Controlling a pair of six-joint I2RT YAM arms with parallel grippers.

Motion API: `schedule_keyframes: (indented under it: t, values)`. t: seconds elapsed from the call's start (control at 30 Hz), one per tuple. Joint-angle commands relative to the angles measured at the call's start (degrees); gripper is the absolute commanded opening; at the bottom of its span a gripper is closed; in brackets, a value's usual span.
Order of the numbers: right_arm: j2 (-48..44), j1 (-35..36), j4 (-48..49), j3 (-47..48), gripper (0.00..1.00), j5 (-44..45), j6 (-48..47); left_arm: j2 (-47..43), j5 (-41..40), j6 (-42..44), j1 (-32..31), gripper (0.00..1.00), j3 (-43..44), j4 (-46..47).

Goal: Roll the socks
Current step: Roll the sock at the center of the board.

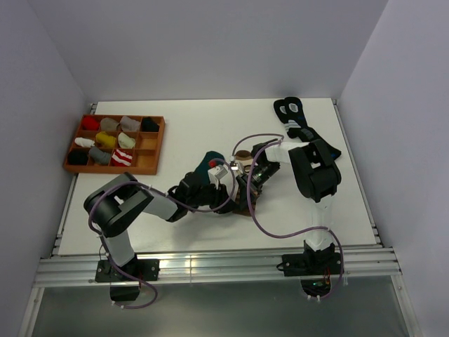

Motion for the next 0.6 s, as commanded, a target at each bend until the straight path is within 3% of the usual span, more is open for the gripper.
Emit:
schedule_keyframes:
  t: [0.0,0.2,0.27,0.4,0.57]
  values:
    - [0.2,-0.5,-1.5,1.1,0.05,-1.7,-1.1,1.1,1.0,-0.5,-0.5,0.38,2.2,3.1]
    - [-0.5,-0.6,0.3,0.6,0.05,-1.0,0.6,1.8,1.2,-0.7,-0.9,0.15,3.0,2.7]
    - [-1.3,-0.6,2.0,0.2,0.07,-0.2,2.2,1.7,1.2,-0.6,-1.0,0.01,2.9,2.2]
    - [-3.4,-0.6,4.9,-0.6,0.12,1.9,4.9,1.7,0.9,-0.1,-1.5,0.00,3.1,0.6]
    - [-6.8,-0.6,9.4,-2.4,0.43,5.4,7.9,1.8,0.3,0.0,-2.4,0.00,3.4,-0.8]
